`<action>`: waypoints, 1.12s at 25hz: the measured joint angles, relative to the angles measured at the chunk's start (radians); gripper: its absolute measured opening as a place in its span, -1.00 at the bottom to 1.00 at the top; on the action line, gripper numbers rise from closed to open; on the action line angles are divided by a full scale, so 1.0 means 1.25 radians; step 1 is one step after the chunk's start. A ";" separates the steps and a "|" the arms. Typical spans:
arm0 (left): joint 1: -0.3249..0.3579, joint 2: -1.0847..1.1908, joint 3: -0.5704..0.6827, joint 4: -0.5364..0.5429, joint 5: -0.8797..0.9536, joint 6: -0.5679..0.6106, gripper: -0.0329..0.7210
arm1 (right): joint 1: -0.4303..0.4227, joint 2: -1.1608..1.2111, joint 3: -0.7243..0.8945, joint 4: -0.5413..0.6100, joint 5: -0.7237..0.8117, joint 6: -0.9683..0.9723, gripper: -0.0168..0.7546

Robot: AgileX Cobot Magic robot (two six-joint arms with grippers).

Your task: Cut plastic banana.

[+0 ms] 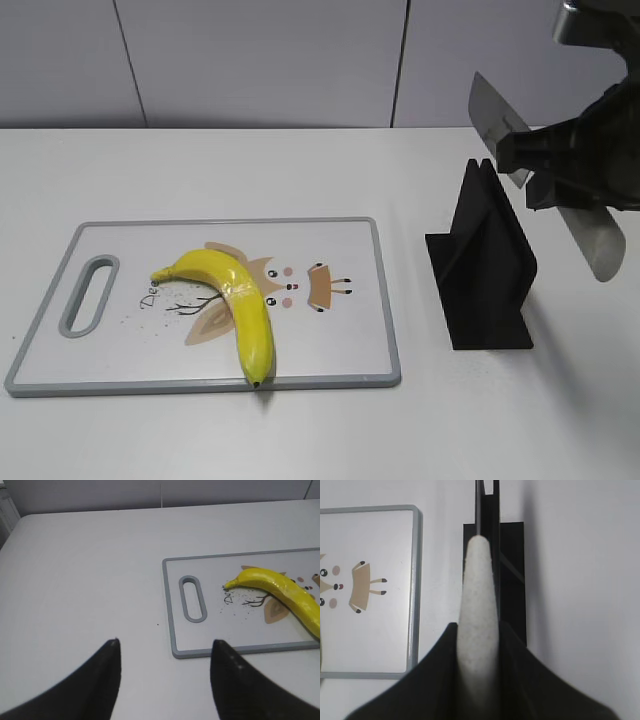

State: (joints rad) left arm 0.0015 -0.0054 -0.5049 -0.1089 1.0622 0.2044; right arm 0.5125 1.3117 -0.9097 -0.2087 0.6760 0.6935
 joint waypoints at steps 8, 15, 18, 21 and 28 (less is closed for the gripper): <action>0.000 0.000 0.000 0.000 0.000 0.000 0.53 | 0.000 -0.001 0.047 -0.023 -0.038 0.025 -0.48; 0.000 0.000 0.000 0.000 0.000 -0.002 0.53 | 0.000 -0.002 0.117 -0.032 -0.093 0.046 -0.48; 0.000 0.000 0.000 0.000 0.000 0.000 0.53 | 0.000 -0.002 0.135 -0.033 -0.128 0.048 -0.48; 0.000 0.000 0.000 0.000 0.000 -0.002 0.53 | 0.000 -0.002 0.137 -0.035 -0.147 0.051 -0.48; 0.000 0.000 0.000 0.000 0.000 -0.001 0.53 | 0.000 -0.002 0.138 -0.037 -0.150 0.053 -0.45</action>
State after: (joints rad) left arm 0.0015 -0.0052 -0.5046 -0.1089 1.0622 0.2031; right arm 0.5125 1.3098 -0.7374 -0.2545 0.4888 0.7594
